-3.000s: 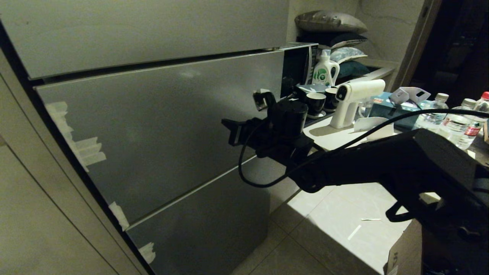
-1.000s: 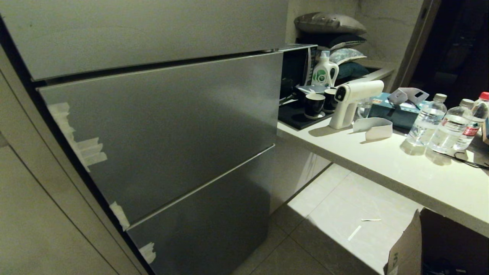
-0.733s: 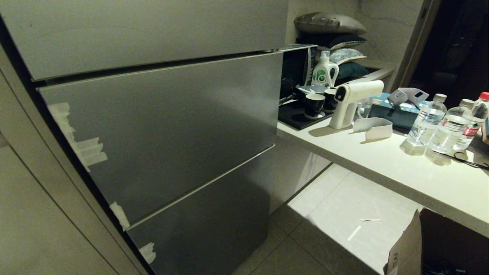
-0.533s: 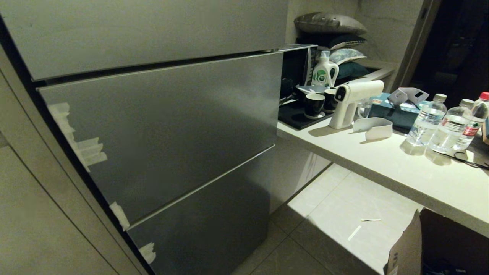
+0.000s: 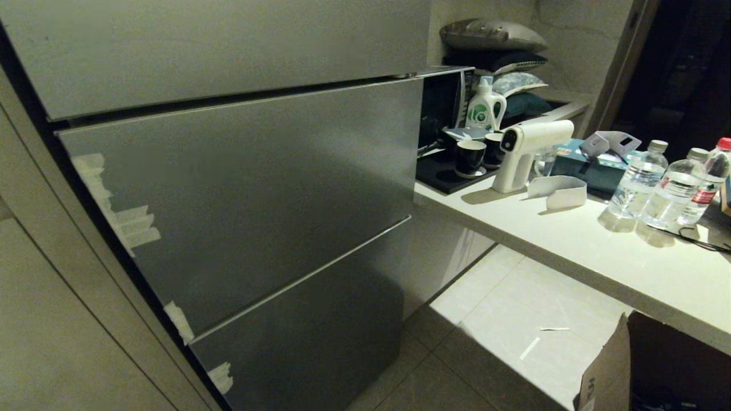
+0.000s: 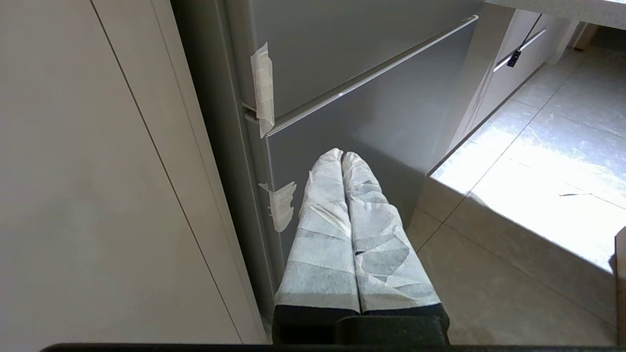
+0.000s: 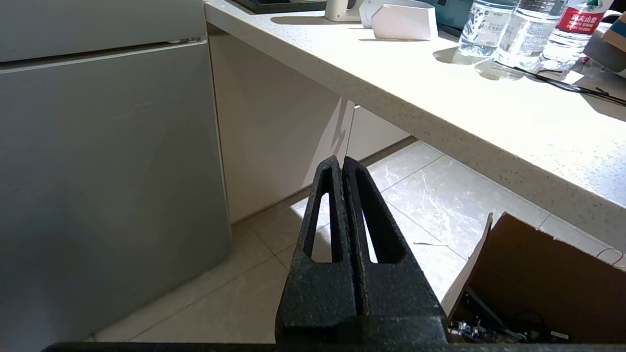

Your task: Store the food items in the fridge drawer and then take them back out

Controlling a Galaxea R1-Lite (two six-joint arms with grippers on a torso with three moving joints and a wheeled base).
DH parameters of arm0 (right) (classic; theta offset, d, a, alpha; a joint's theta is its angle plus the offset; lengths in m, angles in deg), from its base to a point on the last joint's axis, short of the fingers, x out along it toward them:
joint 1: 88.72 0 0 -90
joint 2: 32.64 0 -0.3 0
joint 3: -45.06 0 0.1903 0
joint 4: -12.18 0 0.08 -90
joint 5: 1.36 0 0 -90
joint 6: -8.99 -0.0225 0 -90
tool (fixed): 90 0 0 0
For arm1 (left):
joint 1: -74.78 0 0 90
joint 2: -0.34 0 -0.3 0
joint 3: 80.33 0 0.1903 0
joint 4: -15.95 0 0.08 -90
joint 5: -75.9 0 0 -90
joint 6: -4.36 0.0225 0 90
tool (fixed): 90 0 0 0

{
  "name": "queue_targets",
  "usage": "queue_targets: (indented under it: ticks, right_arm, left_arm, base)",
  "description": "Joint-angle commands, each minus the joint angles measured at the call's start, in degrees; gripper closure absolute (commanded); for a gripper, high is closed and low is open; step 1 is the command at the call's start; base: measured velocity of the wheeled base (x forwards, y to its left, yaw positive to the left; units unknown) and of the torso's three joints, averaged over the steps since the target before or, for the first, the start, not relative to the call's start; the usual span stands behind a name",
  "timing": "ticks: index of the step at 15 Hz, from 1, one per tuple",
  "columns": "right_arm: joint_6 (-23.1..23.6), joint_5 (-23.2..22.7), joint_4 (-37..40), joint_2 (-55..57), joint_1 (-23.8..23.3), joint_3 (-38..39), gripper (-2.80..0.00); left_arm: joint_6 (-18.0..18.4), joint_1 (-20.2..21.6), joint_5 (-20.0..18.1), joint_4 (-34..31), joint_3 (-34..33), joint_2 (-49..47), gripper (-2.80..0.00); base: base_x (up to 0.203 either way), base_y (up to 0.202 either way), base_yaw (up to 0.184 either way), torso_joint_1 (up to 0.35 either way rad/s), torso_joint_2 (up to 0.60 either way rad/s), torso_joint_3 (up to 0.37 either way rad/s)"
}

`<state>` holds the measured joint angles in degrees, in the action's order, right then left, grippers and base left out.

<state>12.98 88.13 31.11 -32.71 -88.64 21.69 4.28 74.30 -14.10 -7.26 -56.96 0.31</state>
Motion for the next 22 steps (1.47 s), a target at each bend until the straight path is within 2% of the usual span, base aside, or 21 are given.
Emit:
queue_targets:
  ticks: [1,22]
  right_arm:
    - [0.14,-0.02,-0.05,-0.01,0.01,1.76,0.0]
    - [0.06,-0.02,-0.05,-0.01,0.01,1.76,0.0]
  left_arm:
    - [-0.01,-0.04,0.0,0.02,0.0,0.11,0.0]
    - [0.69,0.05,-0.03,-0.52,0.18,0.02,0.0]
  base:
    - [0.0,0.0,0.0,0.0,0.0,0.0]
    - [0.0,0.0,0.0,0.0,0.0,0.0]
